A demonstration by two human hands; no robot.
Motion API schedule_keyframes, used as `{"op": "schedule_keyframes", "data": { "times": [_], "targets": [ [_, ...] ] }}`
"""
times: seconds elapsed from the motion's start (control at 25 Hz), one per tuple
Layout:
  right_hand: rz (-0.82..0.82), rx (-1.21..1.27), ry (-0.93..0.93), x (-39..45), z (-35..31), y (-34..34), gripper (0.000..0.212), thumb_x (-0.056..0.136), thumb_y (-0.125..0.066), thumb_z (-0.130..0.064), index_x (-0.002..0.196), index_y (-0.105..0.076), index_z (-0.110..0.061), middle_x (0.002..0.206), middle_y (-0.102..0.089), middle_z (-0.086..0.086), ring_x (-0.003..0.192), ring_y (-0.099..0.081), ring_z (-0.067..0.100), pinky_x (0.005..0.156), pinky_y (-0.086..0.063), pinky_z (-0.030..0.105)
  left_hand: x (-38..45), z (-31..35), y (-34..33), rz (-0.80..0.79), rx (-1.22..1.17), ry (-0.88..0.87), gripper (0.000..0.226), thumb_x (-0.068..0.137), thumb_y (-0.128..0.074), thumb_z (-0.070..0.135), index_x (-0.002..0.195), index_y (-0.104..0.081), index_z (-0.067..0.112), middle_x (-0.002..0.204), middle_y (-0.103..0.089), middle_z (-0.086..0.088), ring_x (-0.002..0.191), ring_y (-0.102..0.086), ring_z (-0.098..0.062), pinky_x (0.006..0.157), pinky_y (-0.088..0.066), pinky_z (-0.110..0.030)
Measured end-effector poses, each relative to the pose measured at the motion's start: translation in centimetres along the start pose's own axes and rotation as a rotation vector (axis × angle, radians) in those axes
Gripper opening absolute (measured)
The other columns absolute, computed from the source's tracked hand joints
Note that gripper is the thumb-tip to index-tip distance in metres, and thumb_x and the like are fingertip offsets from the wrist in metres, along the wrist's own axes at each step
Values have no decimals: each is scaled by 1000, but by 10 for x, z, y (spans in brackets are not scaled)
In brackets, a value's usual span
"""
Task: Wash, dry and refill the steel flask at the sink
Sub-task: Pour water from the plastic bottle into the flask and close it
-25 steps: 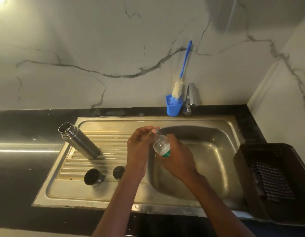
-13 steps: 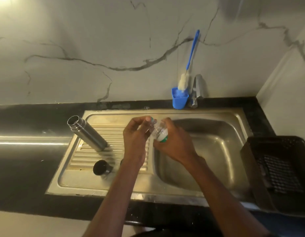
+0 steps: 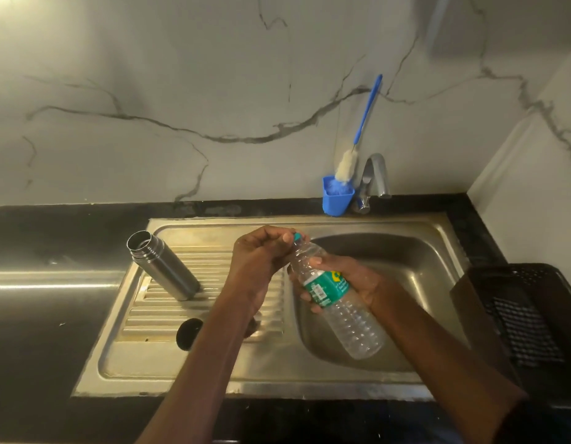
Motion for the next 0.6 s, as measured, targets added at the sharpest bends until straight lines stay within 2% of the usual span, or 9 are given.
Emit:
{"op": "schedule_keyframes", "data": {
  "times": [0.08, 0.16, 0.2, 0.32, 0.36, 0.44, 0.52, 0.6],
  "targets": [
    [144, -295, 4, 9, -3, -1, 48, 85, -82, -39, 118, -66, -9, 101, -73, 14, 85, -72, 25, 74, -60, 31, 9, 6, 15, 59, 58, -27, 7, 93, -69, 0, 93, -76, 0, 101, -78, -23, 95, -76, -33, 81, -62, -37],
    [404, -689, 79, 18, -7, 3, 43, 82, -85, -37, 118, -65, -23, 102, -77, -4, 91, -74, 11, 76, -58, 21, 22, 14, 30, 94, 90, -87, 5, 91, -75, 2, 92, -79, 4, 100, -79, -21, 99, -76, -34, 87, -61, -38],
    [505, -838, 141, 22, -7, 5, 44, 79, -88, -38, 115, -65, -29, 101, -75, -8, 91, -72, 5, 75, -57, 19, 28, 18, 35, 92, 122, -127, 5, 90, -77, 4, 92, -80, 6, 101, -79, -19, 102, -76, -34, 90, -61, -40],
    [793, -1178, 249, 39, -1, 20, 60, 64, -89, -59, 112, -65, -31, 104, -66, -7, 93, -66, 9, 77, -55, 30, 48, 23, 37, 32, 191, -194, 13, 92, -78, 15, 103, -79, 8, 108, -80, -12, 108, -75, -29, 96, -60, -41],
    [883, -1199, 250, 46, -3, 27, 67, 61, -88, -61, 116, -64, -30, 107, -64, -7, 96, -64, 11, 80, -56, 34, 57, 18, 41, 33, 211, -187, 19, 95, -76, 23, 109, -77, 11, 111, -79, -8, 110, -74, -25, 96, -60, -38],
    [1009, -1071, 283, 61, -12, 40, 71, 62, -92, -55, 120, -62, -28, 110, -67, -8, 98, -66, 12, 82, -56, 34, 81, 0, 55, 90, 361, -152, 31, 99, -69, 37, 121, -73, 15, 115, -78, -2, 113, -72, -19, 97, -58, -35],
    [1088, -995, 342, 75, -29, 47, 68, 68, -94, -44, 122, -60, -23, 109, -69, -9, 97, -68, 12, 80, -52, 28, 106, -30, 76, 140, 724, -121, 38, 101, -68, 38, 132, -68, 15, 128, -73, -2, 121, -68, -23, 101, -55, -38],
    [1146, -1026, 382, 90, -48, 54, 65, 73, -92, -39, 123, -57, -19, 109, -67, -8, 97, -66, 13, 79, -49, 28, 124, -64, 94, 89, 1102, -73, 55, 100, -70, 36, 148, -54, 16, 151, -57, -4, 134, -58, -25, 110, -49, -39]
  ]
}}
Point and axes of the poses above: each hand's wrist, its own x-axis towards the middle knuckle, its own y-axis out of the back of the hand, z = x × y, the point moved 4 cm from there along x, towards the middle knuckle
